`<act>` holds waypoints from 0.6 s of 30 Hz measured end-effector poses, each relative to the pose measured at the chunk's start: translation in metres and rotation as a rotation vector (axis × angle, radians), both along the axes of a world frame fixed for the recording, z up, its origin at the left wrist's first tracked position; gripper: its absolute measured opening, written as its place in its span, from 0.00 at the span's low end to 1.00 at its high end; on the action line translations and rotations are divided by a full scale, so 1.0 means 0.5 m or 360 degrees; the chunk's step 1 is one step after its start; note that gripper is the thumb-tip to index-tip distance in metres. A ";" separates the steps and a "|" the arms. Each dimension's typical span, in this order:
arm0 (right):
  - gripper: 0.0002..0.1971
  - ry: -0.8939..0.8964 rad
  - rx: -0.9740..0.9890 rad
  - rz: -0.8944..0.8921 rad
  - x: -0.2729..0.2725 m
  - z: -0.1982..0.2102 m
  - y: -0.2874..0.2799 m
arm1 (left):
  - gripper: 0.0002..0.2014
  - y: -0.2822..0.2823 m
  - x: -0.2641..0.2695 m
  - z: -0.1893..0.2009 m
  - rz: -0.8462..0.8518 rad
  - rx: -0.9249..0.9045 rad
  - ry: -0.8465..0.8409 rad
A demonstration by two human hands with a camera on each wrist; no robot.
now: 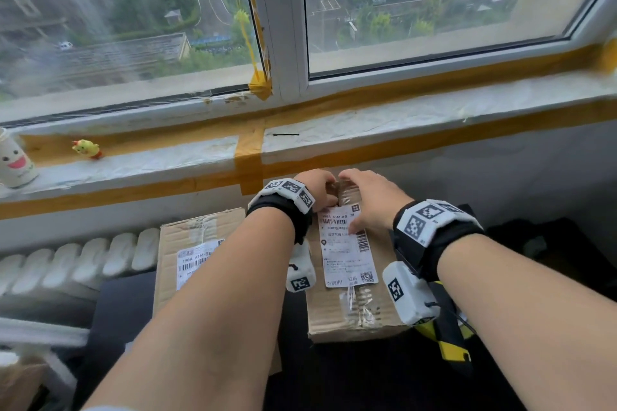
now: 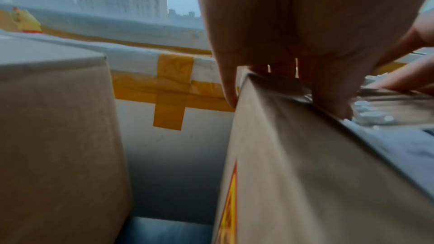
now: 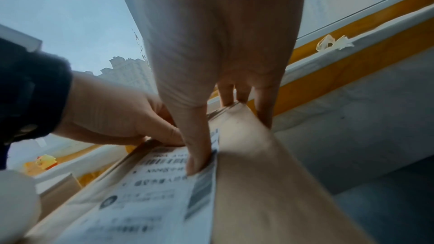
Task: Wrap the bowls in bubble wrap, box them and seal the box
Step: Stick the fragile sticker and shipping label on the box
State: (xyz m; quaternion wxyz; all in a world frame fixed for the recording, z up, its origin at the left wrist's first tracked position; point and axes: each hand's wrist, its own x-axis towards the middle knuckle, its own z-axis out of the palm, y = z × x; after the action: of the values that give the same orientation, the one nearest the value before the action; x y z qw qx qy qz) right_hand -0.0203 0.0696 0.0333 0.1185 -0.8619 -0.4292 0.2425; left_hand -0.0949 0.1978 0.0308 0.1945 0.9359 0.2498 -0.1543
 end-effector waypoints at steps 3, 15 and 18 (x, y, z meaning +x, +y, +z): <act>0.53 0.0103 -0.0095 -0.0001 0.004 -0.002 0.008 | 0.10 0.011 0.003 -0.010 0.0044 -0.0036 0.0026; 0.54 0.0292 -0.0022 -0.0342 0.003 -0.033 -0.021 | 0.58 0.017 -0.059 -0.018 0.0393 -0.0233 0.0077; 0.55 0.0318 -0.0032 -0.0421 -0.016 -0.032 -0.041 | 0.65 -0.001 -0.088 -0.019 0.0435 -0.0215 0.0028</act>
State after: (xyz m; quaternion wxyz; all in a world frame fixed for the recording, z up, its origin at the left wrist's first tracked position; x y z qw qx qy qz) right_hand -0.0286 0.0493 0.0174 0.1829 -0.8837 -0.2955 0.3135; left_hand -0.1387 0.1972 0.0214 0.2740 0.8765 0.3658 -0.1512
